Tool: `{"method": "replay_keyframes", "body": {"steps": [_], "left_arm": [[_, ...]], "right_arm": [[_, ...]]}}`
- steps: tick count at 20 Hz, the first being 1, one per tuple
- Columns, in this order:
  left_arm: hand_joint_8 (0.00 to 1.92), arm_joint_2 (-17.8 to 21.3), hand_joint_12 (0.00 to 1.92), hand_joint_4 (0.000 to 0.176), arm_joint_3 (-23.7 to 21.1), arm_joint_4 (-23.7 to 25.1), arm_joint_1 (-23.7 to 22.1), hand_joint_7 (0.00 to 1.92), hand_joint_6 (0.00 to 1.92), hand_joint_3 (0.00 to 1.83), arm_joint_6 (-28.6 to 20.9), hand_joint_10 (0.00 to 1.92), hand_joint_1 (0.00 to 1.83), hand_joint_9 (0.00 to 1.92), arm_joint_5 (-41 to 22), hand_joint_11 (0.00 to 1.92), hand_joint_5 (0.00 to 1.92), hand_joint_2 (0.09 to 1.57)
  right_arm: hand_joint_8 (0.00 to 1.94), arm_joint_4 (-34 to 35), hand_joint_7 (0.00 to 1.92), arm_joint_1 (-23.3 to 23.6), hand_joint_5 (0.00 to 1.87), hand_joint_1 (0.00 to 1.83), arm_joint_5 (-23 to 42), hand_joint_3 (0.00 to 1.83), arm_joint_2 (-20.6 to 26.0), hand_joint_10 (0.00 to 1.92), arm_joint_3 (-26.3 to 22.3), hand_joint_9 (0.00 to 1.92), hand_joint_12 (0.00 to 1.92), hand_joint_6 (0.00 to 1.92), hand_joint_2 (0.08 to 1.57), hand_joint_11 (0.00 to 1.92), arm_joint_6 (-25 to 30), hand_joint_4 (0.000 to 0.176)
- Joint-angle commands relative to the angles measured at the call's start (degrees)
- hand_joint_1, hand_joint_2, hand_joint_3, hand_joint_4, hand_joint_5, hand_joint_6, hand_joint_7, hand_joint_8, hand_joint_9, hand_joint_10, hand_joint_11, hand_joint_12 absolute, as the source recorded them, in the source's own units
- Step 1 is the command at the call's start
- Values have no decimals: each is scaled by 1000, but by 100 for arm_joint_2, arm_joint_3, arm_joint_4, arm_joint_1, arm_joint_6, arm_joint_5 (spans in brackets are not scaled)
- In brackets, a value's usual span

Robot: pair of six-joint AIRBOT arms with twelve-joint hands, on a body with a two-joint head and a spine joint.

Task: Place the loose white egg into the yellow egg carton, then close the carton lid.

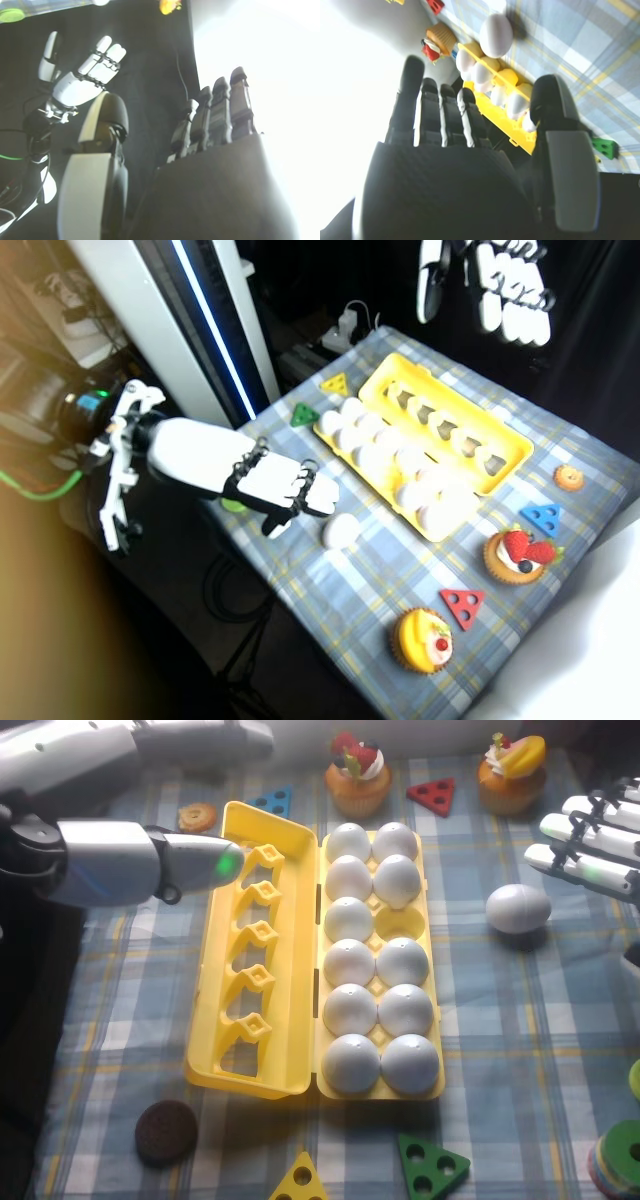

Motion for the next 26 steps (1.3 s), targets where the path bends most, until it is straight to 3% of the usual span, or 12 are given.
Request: {"method": "replay_keyframes", "body": {"steps": [1,3,5,10,13,17,19,20,22,23,24,26], "left_arm": [[6,-14,1297,8,6,-85,-54,297,18,0,-17,122,502,296,-706,0,260,1304],[1,-73,1351,25,9,-50,-59,275,4,0,-16,92,448,276,-687,0,240,1306],[1,-102,1383,35,14,-43,-74,264,2,4,-16,77,366,265,-625,0,233,1326],[0,-106,1243,32,15,-43,-39,212,3,4,-17,39,267,213,-585,0,209,1368],[4,-125,1233,13,22,-44,-14,226,9,0,-17,38,318,225,-585,0,230,1364],[3,-128,1200,23,24,-51,-6,201,3,5,-19,27,271,216,-587,0,227,1377],[3,-141,1143,18,28,-51,-6,208,4,0,-19,26,326,226,-587,0,236,1369],[1,-149,1134,20,29,-50,-6,205,2,0,-18,22,305,220,-587,0,225,1370],[3,-158,1190,12,34,-50,-5,214,3,1,-17,21,277,228,-587,0,231,1379],[1,-158,1191,14,36,-50,-5,213,3,4,-18,18,264,225,-587,0,233,1388],[1,-158,1145,16,36,-50,-5,216,3,3,-19,16,255,224,-588,0,236,1390],[7,-156,1039,16,43,-67,16,216,10,0,-19,12,263,223,-596,0,235,1390]], "right_arm": [[19,-41,5,68,0,670,736,117,39,29,-4,3,1425,0,1263,0,-44,0],[30,-41,45,69,0,670,771,38,0,149,19,0,1618,0,1297,0,-44,0],[45,-25,108,151,0,645,758,18,-128,283,114,0,1430,0,1305,0,-43,0],[1,77,43,568,2,721,277,0,-722,35,621,2,682,1,1264,0,-43,0],[0,200,2,731,0,666,-47,7,-1072,0,954,0,951,0,1297,0,-43,0],[10,437,105,756,93,686,-322,0,-1439,81,1328,97,1374,28,1272,0,-43,0],[23,507,268,757,243,791,-396,0,-1543,187,1437,199,1377,38,1276,0,-43,0],[143,538,434,757,345,878,-424,5,-1595,654,1483,235,1611,182,1271,0,-43,0],[465,579,593,757,364,996,-479,0,-1695,1083,1574,319,1760,644,1240,99,-43,0],[1258,587,669,762,458,1221,-499,1,-1712,1307,1589,501,1865,640,1259,351,-43,0],[1451,587,770,772,504,1186,-500,3,-1715,1364,1589,674,1835,1274,1288,580,-43,0],[1449,587,779,828,579,1146,-463,0,-1692,1484,1552,785,1837,1504,1290,747,-42,0]]}}
